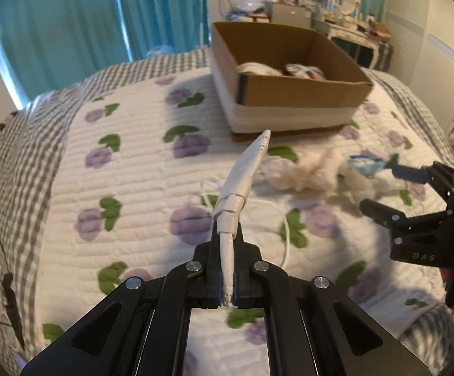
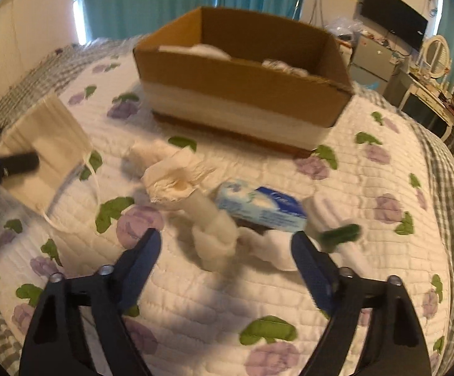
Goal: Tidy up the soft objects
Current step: 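Grasp the white towel roll with the right gripper while the left holds the mask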
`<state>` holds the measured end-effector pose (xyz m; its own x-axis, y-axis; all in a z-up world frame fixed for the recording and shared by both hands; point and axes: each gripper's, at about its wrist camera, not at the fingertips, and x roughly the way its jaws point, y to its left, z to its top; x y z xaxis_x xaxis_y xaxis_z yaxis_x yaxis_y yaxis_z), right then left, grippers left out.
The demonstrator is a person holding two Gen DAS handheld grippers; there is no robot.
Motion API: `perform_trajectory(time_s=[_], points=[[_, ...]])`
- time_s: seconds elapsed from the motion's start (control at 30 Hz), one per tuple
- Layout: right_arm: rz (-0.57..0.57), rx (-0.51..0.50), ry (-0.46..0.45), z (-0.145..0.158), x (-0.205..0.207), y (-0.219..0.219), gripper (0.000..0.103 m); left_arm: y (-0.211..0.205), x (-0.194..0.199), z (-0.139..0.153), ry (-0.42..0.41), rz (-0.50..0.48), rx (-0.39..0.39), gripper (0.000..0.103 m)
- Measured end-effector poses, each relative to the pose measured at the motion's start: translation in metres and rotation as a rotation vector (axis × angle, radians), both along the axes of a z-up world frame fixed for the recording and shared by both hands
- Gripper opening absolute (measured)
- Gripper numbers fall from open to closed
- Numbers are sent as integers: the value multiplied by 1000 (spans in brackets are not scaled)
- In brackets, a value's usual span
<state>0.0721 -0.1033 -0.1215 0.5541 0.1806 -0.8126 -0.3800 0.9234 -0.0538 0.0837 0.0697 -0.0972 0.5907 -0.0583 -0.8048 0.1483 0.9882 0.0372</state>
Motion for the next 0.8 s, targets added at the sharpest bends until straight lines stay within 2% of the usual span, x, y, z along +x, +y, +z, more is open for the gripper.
perform_trajectory(time_s=[0.1,0.13,0.17,0.23,0.4,0.53,0.8], points=[[8,-32,13,-11,5,10,65,8,5,-3,-2,11,13,3],[11,-38,24,-14,8,14,56,11,6,-4,-1,14,9,3],[12,-43,29,-16,9,15,42,14,8,-4,-1,16,2,3],[9,-72,27,-19,11,19,32,17,11,-5,-1,19,-5,3],[21,-52,16,-1,5,16,31,18,14,-5,2,7,-11,3],[28,-37,-23,28,-7,10,31,15,8,1,-4,5,-21,3],[46,-15,-116,96,-38,2,31,0,-27,41,-50,-13,-50,3]])
